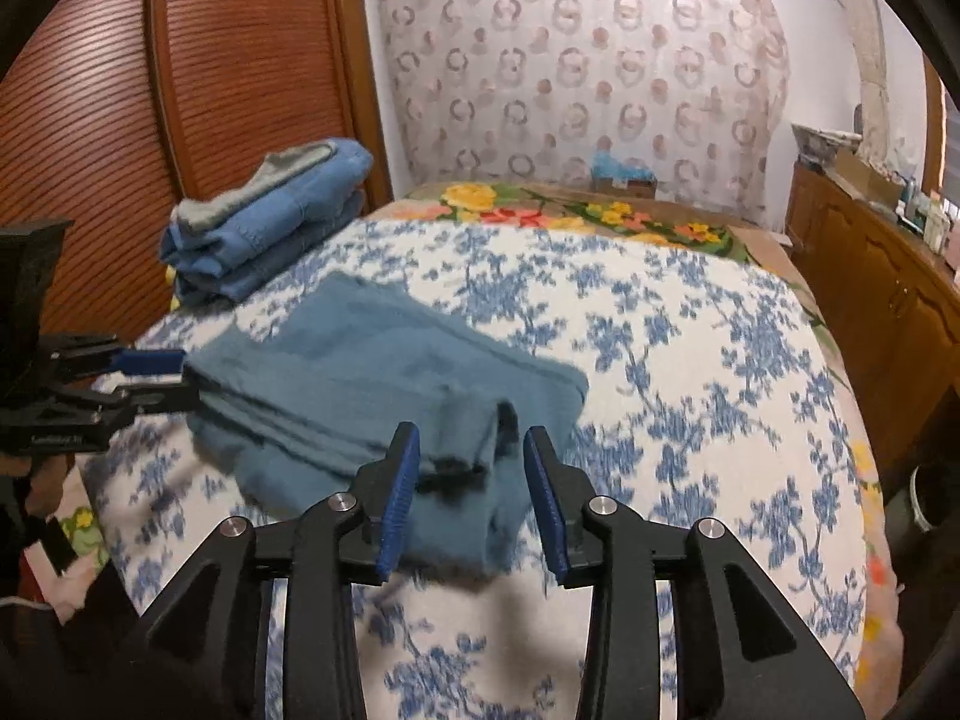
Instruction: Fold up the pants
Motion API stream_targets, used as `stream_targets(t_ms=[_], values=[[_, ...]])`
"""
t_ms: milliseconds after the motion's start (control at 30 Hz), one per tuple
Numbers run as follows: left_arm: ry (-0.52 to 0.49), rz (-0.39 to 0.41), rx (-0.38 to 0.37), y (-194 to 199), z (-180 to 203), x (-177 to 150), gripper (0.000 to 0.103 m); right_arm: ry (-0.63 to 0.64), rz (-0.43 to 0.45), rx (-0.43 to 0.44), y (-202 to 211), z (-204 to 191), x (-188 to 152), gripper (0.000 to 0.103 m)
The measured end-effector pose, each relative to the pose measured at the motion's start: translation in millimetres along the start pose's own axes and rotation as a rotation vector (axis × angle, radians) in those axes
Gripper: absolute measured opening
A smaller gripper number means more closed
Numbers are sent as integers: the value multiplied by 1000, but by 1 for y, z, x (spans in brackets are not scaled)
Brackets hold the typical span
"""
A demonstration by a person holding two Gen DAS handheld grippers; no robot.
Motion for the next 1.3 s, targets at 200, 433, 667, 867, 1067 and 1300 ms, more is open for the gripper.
stream_targets(t_ms=[200,433,667,867,1067,1300], values=[[-6,-26,6,-8,-4,-5,44,23,-58,-16,-9,4,-16,40],[-37,-46,15,-19,-3,3,44,60,-94,-31,-25,1,-14,40],[-58,-22,1,-24,-3,21,44,136,-121,-49,-41,-2,-5,40],[-61,-11,-35,-40,-4,43,44,159,-92,-7,-48,-4,11,39],[-54,-1,-62,-52,-6,53,44,141,-99,6,-62,6,22,40],[-2,19,-111,-58,-15,55,31,123,-153,39,-76,10,29,39]])
Point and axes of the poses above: each gripper's, at about its wrist camera, not at the fingertips, and y roughly against the way its jaws point, z to its right, x to its top, the point moved 7 cm from there along -y, roughly the way its jaws point, and after that the axes turned 15 degrees about -y, right-handed, at the moved point
